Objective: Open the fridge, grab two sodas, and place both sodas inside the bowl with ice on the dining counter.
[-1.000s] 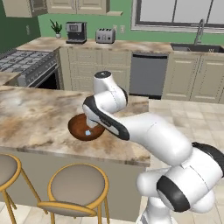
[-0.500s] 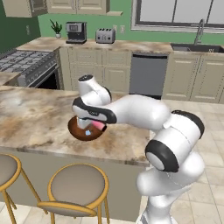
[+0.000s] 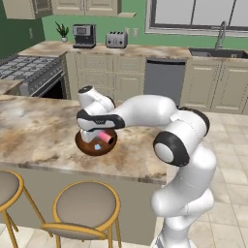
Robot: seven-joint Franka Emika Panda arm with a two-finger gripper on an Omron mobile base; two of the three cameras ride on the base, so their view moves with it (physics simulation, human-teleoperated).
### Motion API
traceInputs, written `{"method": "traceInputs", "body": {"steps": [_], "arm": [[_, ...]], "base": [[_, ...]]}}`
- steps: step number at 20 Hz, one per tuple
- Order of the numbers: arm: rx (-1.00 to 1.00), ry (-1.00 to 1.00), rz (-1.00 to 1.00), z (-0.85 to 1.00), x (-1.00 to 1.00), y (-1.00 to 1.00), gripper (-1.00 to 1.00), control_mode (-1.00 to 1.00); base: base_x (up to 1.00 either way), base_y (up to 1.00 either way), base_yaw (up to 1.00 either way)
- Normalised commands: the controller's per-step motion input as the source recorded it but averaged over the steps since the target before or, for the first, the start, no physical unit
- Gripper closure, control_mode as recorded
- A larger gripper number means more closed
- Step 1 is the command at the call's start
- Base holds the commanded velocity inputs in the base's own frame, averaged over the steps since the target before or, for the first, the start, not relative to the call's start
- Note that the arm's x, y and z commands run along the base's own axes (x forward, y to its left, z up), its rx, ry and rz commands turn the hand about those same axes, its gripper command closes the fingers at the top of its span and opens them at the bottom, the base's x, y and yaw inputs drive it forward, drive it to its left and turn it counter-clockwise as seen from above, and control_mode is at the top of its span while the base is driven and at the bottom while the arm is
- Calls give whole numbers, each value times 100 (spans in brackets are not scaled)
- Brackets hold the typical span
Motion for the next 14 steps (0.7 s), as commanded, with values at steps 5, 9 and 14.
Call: {"method": "traceInputs", "body": {"steps": [5,9,14], "arm": [[-7,3,0,-35,30,0,100,-100],[-5,3,0,-36,24,0,100,-100],[-4,4,0,-35,16,0,100,-100]], "base": [[0,0,0],[0,0,0],[0,0,0]]}}
